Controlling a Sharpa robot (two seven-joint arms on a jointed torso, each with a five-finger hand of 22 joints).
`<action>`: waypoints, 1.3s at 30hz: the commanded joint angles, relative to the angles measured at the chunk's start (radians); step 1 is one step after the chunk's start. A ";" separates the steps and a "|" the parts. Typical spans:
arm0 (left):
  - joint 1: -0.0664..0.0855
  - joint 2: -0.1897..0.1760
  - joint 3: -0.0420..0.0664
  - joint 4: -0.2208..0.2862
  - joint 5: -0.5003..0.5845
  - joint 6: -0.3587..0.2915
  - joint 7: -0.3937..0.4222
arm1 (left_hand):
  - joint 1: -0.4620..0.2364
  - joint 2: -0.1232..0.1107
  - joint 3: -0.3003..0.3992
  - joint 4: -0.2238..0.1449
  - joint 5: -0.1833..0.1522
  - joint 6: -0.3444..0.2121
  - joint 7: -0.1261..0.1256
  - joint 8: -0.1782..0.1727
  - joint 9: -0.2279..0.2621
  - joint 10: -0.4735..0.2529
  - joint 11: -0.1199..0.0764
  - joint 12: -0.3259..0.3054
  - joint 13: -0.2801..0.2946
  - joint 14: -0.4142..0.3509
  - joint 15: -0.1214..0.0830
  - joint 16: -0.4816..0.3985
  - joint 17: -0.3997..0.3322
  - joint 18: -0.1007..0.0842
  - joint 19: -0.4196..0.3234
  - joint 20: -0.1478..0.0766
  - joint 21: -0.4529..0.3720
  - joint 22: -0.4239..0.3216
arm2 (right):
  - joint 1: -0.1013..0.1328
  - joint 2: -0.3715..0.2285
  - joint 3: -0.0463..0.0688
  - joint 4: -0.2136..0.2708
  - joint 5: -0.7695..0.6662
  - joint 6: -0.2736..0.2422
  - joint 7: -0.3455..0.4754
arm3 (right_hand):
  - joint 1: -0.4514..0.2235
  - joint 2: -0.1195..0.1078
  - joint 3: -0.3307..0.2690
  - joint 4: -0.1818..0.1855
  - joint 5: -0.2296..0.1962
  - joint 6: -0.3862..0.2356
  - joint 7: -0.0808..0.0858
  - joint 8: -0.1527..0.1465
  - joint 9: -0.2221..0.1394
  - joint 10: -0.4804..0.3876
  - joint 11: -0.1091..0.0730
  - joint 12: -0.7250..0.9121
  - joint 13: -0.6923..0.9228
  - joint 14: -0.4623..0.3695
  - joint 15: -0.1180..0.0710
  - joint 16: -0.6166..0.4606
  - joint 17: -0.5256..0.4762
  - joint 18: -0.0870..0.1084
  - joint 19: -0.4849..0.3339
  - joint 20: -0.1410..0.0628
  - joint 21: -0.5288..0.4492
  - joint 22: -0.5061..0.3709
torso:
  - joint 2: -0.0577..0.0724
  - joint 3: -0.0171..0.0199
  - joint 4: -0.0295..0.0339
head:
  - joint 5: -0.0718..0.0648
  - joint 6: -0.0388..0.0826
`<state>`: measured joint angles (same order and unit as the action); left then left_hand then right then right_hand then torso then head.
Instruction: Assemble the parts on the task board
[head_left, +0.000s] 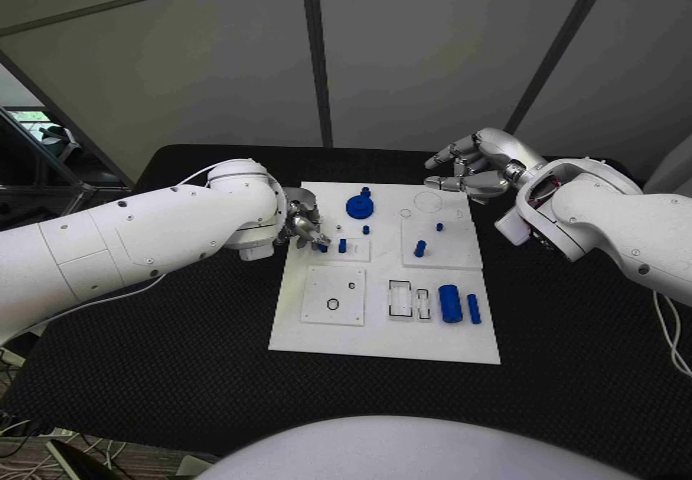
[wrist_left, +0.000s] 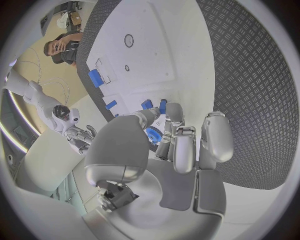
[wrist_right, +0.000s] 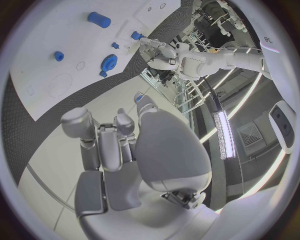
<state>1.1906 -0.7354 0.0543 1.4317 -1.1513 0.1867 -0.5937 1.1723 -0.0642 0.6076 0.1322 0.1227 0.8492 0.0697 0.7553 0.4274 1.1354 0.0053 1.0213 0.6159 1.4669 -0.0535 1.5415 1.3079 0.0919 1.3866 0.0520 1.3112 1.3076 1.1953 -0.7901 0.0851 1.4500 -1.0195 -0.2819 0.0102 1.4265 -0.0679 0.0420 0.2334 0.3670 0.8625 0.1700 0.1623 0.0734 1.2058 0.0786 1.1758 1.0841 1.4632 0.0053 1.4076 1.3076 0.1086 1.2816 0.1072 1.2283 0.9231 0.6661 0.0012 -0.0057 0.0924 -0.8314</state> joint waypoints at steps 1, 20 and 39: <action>-0.001 0.003 -0.001 -0.002 -0.006 0.015 -0.007 | -0.007 -0.001 0.119 -0.112 0.003 0.002 -0.006 0.004 0.001 0.017 -0.013 0.002 -0.001 0.089 -0.008 0.004 0.222 -0.019 0.007 -0.001 0.003 0.027 | 0.001 0.001 0.001 0.000 -0.002 0.007 0.005 | 0.003 0.008 0.004 0.003 0.003 0.006 -0.002 0.007 -0.002 -0.003 0.000 -0.003 0.001 0.045 -0.007 -0.006 0.015 0.010 -0.003 -0.003 -0.006 -0.001 | 0.000 0.0003 -0.0001 | 0.001 0.000; -0.001 0.024 -0.001 -0.022 -0.006 0.030 -0.012 | -0.073 -0.025 0.113 -0.106 -0.004 0.036 -0.022 0.018 0.002 0.076 -0.026 0.032 0.049 0.101 -0.018 0.025 0.255 -0.025 0.027 -0.009 0.023 0.051 | 0.001 0.002 0.001 0.001 -0.002 0.009 0.004 | 0.003 0.008 0.004 0.003 0.003 0.006 -0.002 0.007 -0.002 -0.003 0.000 -0.003 0.001 0.045 -0.007 -0.006 0.015 0.010 -0.003 -0.003 -0.006 -0.001 | 0.000 0.0002 -0.0006 | -0.004 -0.006; -0.001 0.017 -0.002 -0.019 -0.018 0.046 -0.024 | -0.068 -0.015 0.110 -0.118 -0.001 0.051 -0.030 0.019 -0.001 0.092 -0.033 0.036 0.061 0.102 -0.023 0.026 0.257 -0.028 0.037 -0.014 0.035 0.064 | 0.001 0.002 0.001 0.000 -0.002 0.012 0.004 | 0.003 0.008 0.004 0.003 0.003 0.006 -0.002 0.007 -0.002 -0.003 0.000 -0.003 0.001 0.045 -0.007 -0.006 0.015 0.010 -0.003 -0.003 -0.006 -0.001 | 0.000 -0.0013 0.0011 | -0.004 -0.007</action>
<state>1.1935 -0.7176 0.0557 1.4108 -1.1581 0.2081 -0.6054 1.0974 -0.0942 0.6593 0.0797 0.1190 0.8920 0.0409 0.7717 0.4251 1.2212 -0.0265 1.0574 0.6778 1.4671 -0.0681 1.5607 1.3079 0.0902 1.4150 0.0376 1.3401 1.3075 1.1952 -0.7888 0.0851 1.4496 -1.0195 -0.2759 0.0102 1.4265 -0.0679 0.0420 0.2334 0.3669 0.8625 0.1700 0.1623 0.0734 1.2059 0.0786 1.1758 1.0840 1.4632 0.0053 1.4076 1.3074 0.1087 1.2816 0.1072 1.2283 0.9232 0.6657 0.0003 -0.0049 0.0880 -0.8386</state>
